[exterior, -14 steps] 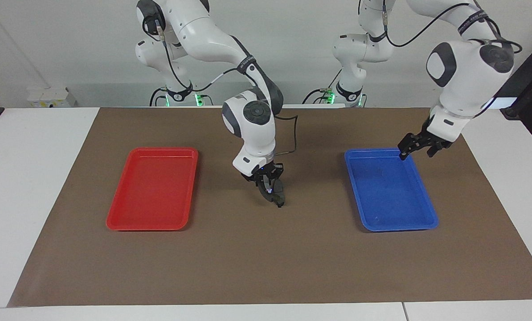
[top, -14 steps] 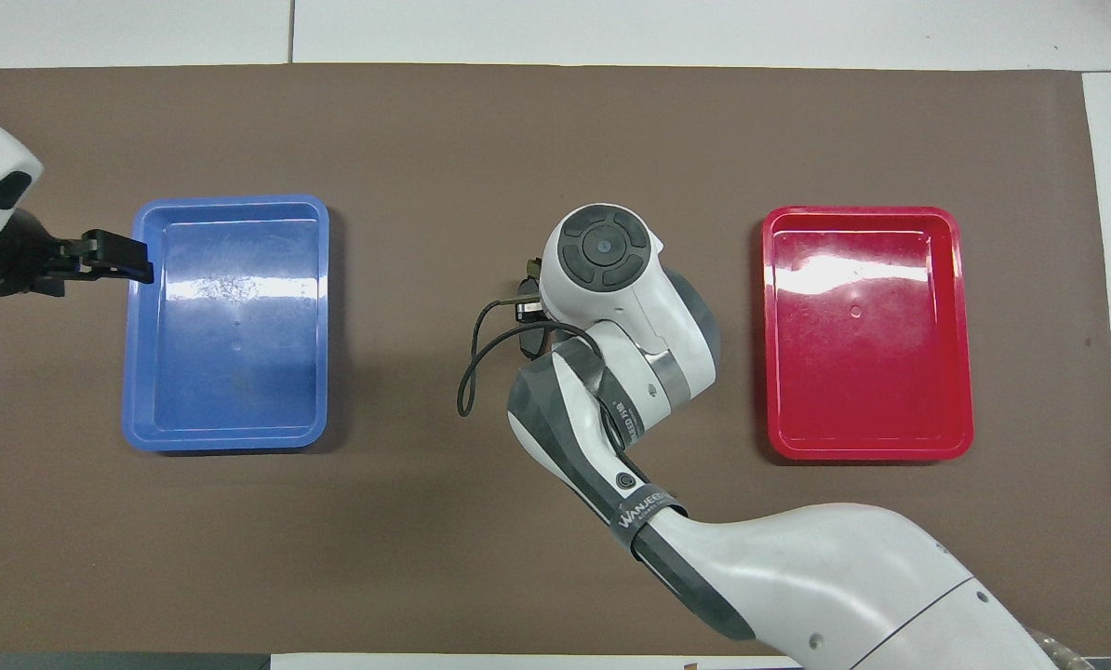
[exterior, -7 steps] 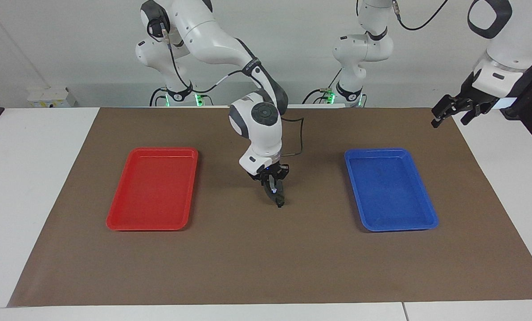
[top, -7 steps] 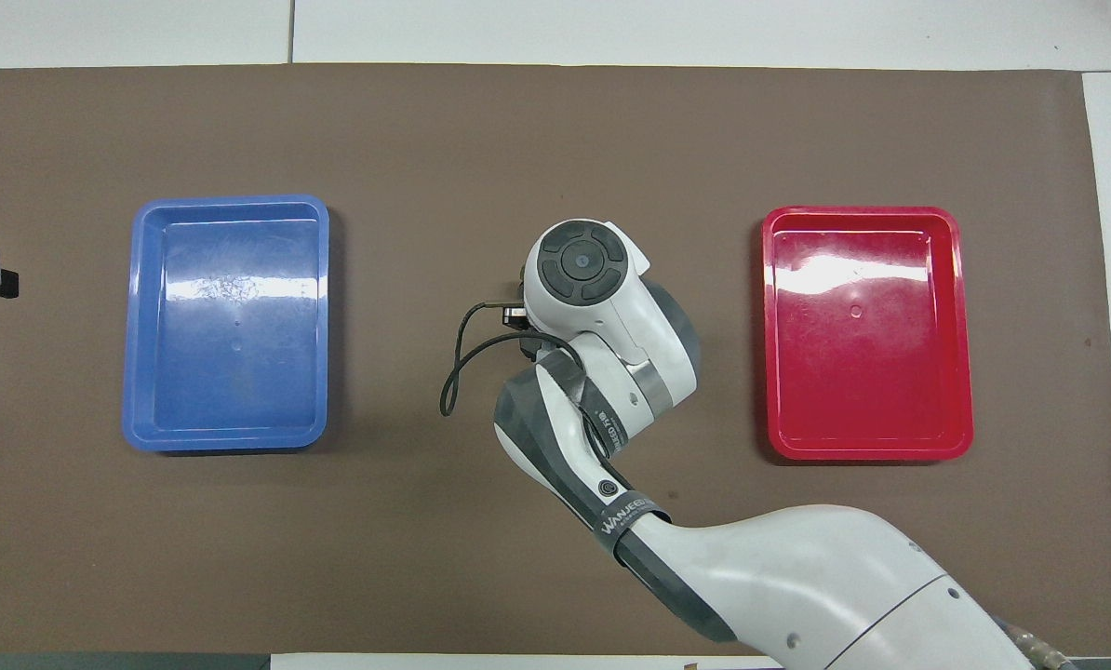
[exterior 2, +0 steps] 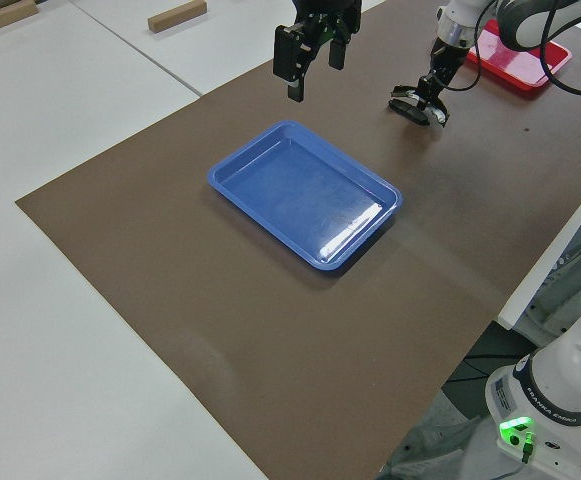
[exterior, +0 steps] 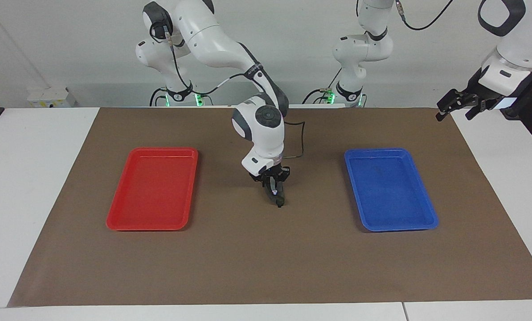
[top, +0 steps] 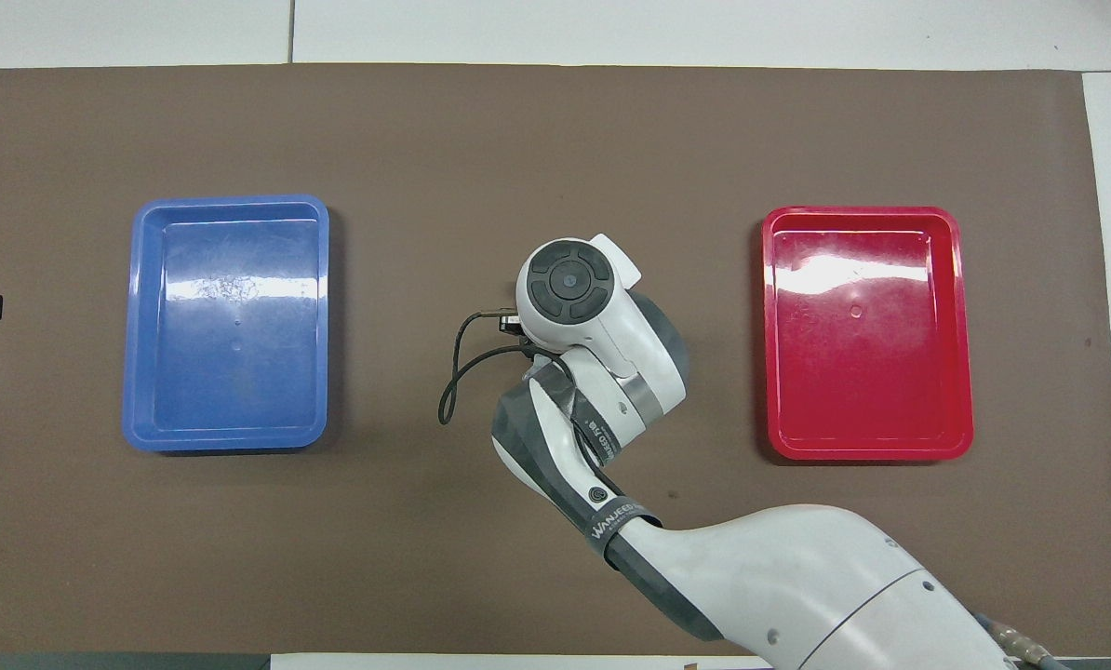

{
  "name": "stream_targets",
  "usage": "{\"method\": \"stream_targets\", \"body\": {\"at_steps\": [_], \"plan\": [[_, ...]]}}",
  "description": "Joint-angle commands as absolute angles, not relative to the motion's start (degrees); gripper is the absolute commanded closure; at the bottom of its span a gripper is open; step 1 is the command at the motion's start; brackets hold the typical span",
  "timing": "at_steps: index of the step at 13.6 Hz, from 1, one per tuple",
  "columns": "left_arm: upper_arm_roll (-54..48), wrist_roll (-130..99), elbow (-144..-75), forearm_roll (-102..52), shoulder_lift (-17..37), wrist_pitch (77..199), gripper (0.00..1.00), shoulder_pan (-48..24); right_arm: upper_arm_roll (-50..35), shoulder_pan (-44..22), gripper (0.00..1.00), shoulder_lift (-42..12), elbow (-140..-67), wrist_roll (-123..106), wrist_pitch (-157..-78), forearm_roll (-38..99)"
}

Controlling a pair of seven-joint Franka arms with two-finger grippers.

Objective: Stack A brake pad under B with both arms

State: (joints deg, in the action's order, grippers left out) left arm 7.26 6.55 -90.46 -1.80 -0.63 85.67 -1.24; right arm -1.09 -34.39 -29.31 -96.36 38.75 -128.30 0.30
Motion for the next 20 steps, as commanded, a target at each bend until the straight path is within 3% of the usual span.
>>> {"method": "stream_targets", "body": {"at_steps": [1,17,18,19,20], "plan": [[6.9,7.3,-91.0,-1.8,-1.1,85.4,0.0,-1.1,-1.2,-34.3,1.0,-28.7,-97.0,37.6,-129.5,-0.4],[6.8,6.9,-91.1,-0.6,-1.1,86.7,0.0,-0.9,-1.2,-34.9,0.99,-28.5,-99.0,36.2,-133.3,-0.2],[6.8,6.9,-91.1,-0.6,-1.1,86.9,0.0,-0.9,-1.2,-34.9,0.95,-28.4,-99.2,36.2,-133.3,-0.2],[6.8,6.9,-91.1,-0.6,-1.1,86.8,0.0,-1.0,-1.3,-34.8,0.85,-28.4,-99.5,36.2,-133.6,0.1],[6.8,6.9,-91.1,-0.6,-1.1,86.8,0.0,-1.0,-1.3,-34.8,0.67,-28.2,-100.4,36.2,-135.1,0.3]]}}
